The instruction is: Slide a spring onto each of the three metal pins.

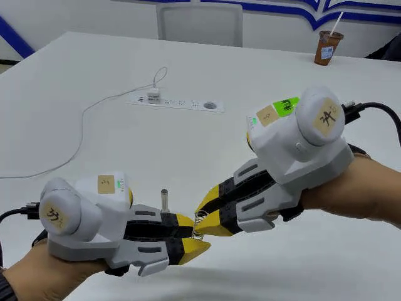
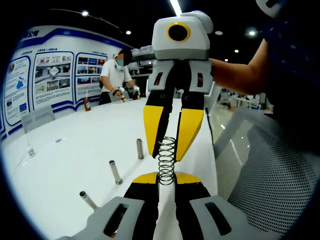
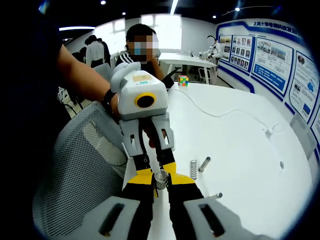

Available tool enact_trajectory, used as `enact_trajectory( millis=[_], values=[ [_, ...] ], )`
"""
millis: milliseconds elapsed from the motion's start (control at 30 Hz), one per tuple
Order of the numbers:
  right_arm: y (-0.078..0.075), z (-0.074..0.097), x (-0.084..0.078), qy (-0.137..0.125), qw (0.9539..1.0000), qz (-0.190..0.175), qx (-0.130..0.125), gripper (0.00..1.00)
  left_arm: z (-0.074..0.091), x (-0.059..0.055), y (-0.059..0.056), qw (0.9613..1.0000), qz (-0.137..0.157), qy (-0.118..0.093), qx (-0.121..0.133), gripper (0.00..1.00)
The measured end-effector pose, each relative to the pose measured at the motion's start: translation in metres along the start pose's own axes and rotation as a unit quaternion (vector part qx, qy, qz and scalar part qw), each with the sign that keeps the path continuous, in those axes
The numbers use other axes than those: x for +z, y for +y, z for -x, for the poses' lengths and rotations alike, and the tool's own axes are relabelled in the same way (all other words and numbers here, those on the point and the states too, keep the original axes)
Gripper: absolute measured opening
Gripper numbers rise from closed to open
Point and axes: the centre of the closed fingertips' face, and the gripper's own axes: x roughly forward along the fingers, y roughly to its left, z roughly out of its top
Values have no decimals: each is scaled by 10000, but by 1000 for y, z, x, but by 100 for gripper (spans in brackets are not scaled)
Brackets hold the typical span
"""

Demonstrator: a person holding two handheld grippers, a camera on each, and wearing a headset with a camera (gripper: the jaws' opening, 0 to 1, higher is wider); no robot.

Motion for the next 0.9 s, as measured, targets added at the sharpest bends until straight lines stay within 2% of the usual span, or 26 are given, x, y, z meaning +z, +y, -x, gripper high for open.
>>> enact_trajectory(
  millis=[400, 633, 800, 900],
  values=[
    [-6, -1, 1, -80, 9998, -83, -164, 11, 0, -1, 3, 10000, 59, -12, 53, 12],
    [-24, 9, -3, -168, 9983, -269, -498, 11, 8, -6, 12, 9995, 233, -1, 233, 17],
    [-40, 17, -5, -274, 9953, -416, -833, 11, 19, -7, 22, 9981, 372, -96, 488, 22],
    [-54, 21, -6, -326, 9920, -482, -1120, 11, 27, -9, 26, 9970, 434, -124, 634, 24]
  ],
)
